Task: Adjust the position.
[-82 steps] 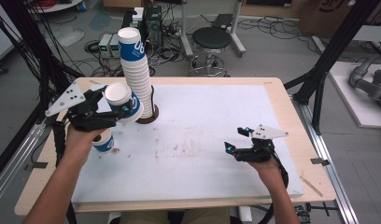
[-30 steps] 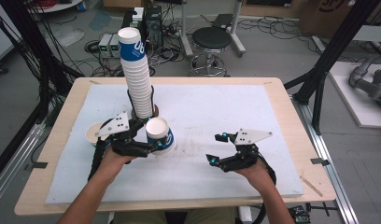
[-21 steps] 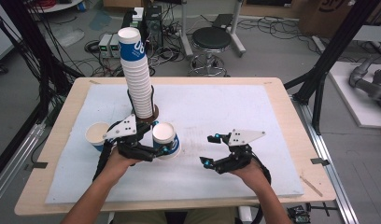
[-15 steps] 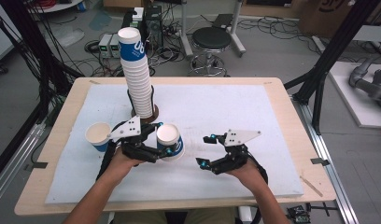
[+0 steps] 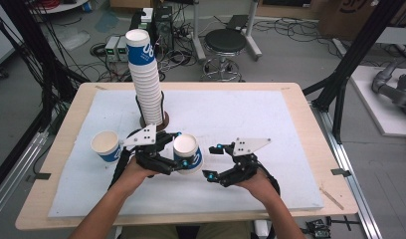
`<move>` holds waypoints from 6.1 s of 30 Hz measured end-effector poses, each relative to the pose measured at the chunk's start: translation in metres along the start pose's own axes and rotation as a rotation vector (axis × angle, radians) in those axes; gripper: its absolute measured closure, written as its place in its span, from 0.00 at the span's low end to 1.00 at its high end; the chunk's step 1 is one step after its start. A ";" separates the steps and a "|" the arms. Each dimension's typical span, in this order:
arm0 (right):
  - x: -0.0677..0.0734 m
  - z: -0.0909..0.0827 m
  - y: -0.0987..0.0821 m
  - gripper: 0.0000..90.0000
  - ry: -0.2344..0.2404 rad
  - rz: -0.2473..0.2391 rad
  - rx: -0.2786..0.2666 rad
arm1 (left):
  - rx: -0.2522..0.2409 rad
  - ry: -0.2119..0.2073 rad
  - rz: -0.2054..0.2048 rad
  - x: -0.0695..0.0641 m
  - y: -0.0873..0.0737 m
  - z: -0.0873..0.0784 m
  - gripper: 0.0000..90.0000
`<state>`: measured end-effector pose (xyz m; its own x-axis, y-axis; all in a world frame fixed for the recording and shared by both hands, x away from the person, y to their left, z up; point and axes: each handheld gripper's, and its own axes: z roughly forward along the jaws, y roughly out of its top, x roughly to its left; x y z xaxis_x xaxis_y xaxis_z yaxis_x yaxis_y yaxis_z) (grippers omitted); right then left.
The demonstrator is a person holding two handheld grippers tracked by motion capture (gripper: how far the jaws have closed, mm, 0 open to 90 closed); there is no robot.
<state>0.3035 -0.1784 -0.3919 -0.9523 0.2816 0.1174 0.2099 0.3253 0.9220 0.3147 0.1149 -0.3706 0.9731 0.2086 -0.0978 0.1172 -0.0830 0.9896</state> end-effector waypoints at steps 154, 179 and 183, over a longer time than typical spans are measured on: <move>0.009 0.005 0.034 0.23 0.038 -0.292 0.466 | 0.543 -0.136 0.039 -0.006 0.008 0.031 0.33; 0.002 -0.031 0.023 0.23 -0.041 -0.128 0.126 | 0.252 -0.074 -0.044 0.004 -0.019 -0.007 0.32; 0.001 -0.034 0.017 0.23 -0.049 -0.106 0.094 | 0.190 -0.073 -0.062 0.005 -0.025 -0.012 0.32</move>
<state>0.2986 -0.2035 -0.3636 -0.9589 0.2839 0.0007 0.1304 0.4380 0.8895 0.3142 0.1294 -0.3945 0.9738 0.1482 -0.1723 0.2061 -0.2561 0.9444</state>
